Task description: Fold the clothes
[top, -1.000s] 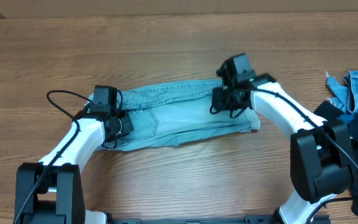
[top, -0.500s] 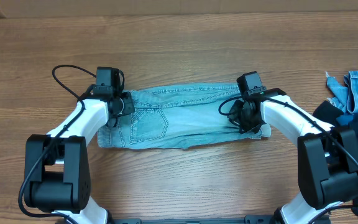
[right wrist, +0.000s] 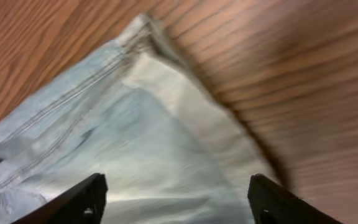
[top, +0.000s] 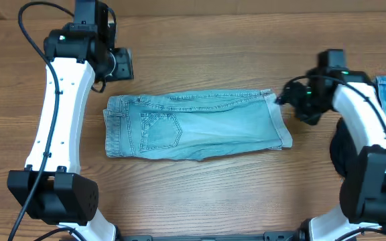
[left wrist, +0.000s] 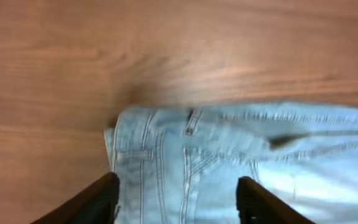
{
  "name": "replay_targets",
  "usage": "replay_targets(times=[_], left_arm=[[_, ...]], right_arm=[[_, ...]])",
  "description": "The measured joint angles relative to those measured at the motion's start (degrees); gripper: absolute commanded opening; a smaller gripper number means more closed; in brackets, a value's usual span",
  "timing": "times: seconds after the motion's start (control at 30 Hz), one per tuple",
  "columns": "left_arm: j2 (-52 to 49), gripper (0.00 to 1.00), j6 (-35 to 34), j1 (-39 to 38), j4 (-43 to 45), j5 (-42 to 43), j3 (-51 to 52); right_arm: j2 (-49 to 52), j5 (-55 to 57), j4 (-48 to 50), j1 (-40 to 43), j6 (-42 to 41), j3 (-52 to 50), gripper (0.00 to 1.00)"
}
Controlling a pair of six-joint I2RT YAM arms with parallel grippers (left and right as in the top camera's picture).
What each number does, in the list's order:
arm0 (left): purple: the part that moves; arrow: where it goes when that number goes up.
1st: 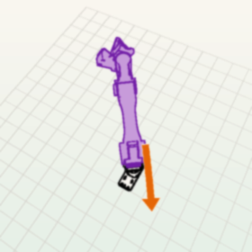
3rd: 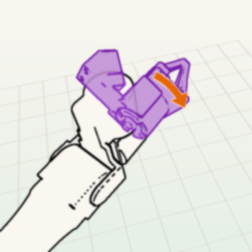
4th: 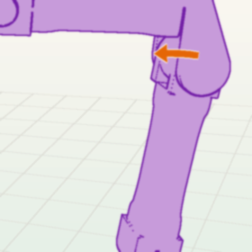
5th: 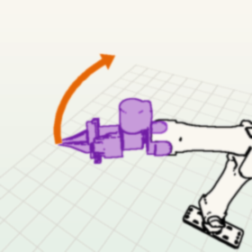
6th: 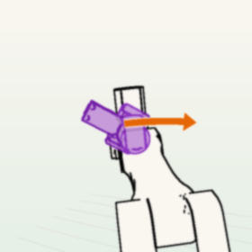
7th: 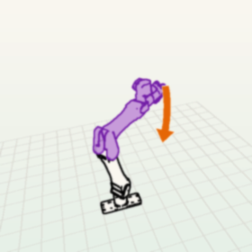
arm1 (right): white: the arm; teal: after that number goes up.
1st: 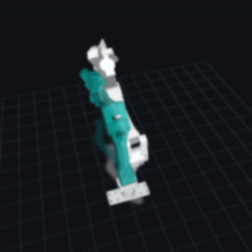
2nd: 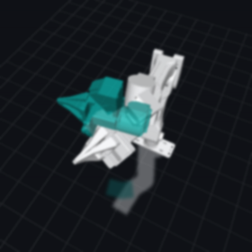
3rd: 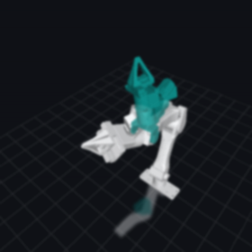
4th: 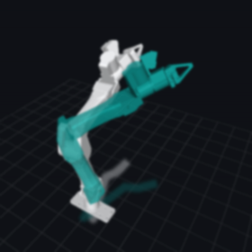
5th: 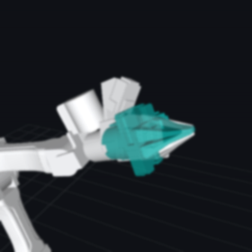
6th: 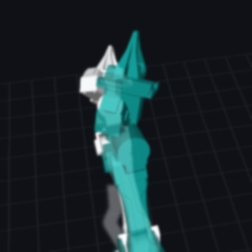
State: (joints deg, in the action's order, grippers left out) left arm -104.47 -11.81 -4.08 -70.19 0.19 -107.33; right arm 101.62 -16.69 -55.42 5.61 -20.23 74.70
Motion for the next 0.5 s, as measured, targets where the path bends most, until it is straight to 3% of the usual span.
replay_targets(times=[0.07,0.13,0.2,0.27,0.37,0.4,0.5], left_arm=[[0.00,0.61,0.02,0.04,-3.45,0.48,-0.20],[0.04,0.64,0.02,0.04,-5.73,0.92,-0.70],[2.12,0.73,0.00,0.04,-5.97,1.57,-1.75],[9.01,1.00,-0.07,0.04,-6.14,1.84,-2.95],[15.52,1.00,-0.17,0.04,-6.71,1.95,-3.76],[22.32,1.00,-0.20,0.04,-7.50,1.95,-4.72],[26.01,1.00,-0.20,0.04,-8.55,1.95,-5.27]], right_arm=[[0.02,-1.01,-0.39,4.72,3.91,-0.11,0.90],[0.20,-2.01,-0.57,7.61,6.73,-1.51,0.90],[1.09,-4.28,0.04,8.74,9.25,-4.15,0.90],[1.20,-6.95,1.01,8.22,11.23,-7.02,0.89],[1.31,-9.11,6.05,7.85,11.98,-12.15,0.89],[1.31,-9.90,7.04,7.78,12.15,-13.33,0.88],[1.31,-12.92,13.46,7.63,12.57,-17.16,0.88]])
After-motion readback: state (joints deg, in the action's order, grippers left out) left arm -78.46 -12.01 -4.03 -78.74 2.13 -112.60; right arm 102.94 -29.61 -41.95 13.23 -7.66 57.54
